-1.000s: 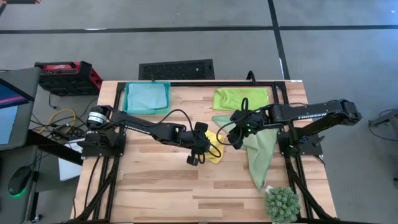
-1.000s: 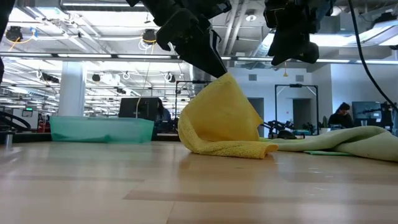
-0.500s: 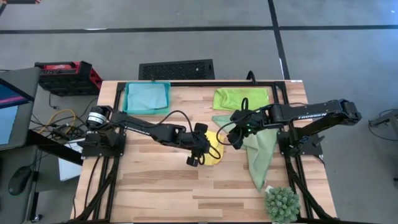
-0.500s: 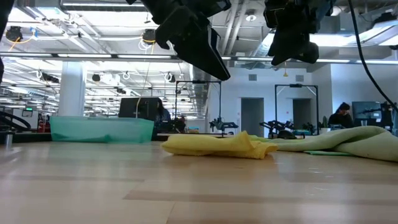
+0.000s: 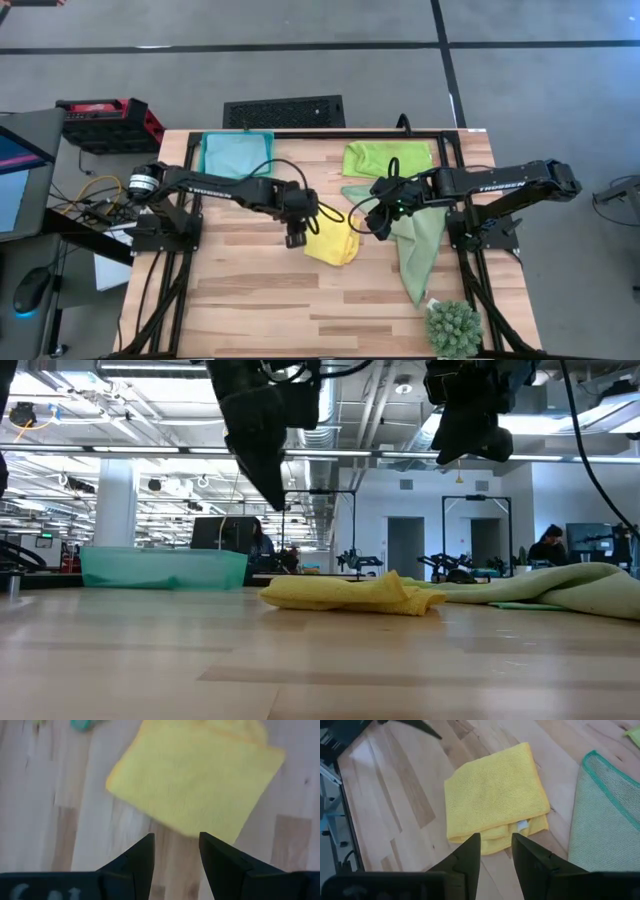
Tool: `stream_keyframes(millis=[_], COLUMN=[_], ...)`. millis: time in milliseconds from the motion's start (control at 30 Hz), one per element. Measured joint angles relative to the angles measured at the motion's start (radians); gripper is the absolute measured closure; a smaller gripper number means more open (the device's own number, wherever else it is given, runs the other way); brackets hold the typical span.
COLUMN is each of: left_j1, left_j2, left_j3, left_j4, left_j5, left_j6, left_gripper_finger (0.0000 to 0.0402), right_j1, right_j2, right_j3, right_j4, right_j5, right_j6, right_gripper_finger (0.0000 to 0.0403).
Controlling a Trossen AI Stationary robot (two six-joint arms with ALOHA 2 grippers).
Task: Fold microfiber towels
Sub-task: Stack the folded yellow microfiber on top of the blue microfiber towel
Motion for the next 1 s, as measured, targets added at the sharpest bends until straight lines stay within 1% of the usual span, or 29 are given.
stream_keyframes(millis=[100, 200, 267, 333, 433, 600, 767, 933, 1000], left_j1=[0.008, 0.013, 0.01, 0.0, -0.009, -0.021, -0.028, -0.026, -0.027], left_j2=[-0.002, -0.002, 0.001, 0.003, 0.003, 0.003, 0.003, 0.004, 0.004], left_j3=[-0.029, -0.055, -0.064, -0.084, -0.132, -0.223, -0.331, -0.406, -0.428], left_j4=[0.001, 0.019, 0.034, 0.114, 0.299, 0.499, 0.652, 0.723, 0.737], left_j5=[-0.003, 0.036, 0.047, 0.047, 0.048, 0.041, -0.03, -0.043, -0.042], left_j6=[-0.002, -0.002, 0.029, 0.066, 0.101, 0.086, 0.128, 0.127, 0.104], left_gripper_finger=[0.0255, 0.0255, 0.0255, 0.0255, 0.0255, 0.0255, 0.0255, 0.0255, 0.0255], right_j1=[0.0, 0.005, 0.007, 0.007, 0.006, 0.007, 0.004, -0.004, -0.005], right_j2=[0.0, 0.0, 0.0, 0.0, 0.004, 0.007, 0.008, 0.008, 0.008], right_j3=[0.0, 0.0, 0.0, 0.0, 0.0, 0.0, 0.0, 0.0, 0.0], right_j4=[0.0, 0.0, 0.0, 0.0, 0.001, 0.001, 0.001, 0.001, 0.001], right_j5=[0.0, 0.0, -0.002, -0.002, -0.002, -0.002, 0.0, 0.001, 0.001], right_j6=[-0.014, -0.04, -0.042, -0.043, -0.053, -0.054, -0.077, -0.079, -0.079], right_gripper_finger=[0.0269, 0.0268, 0.0269, 0.027, 0.027, 0.0268, 0.027, 0.0269, 0.0269])
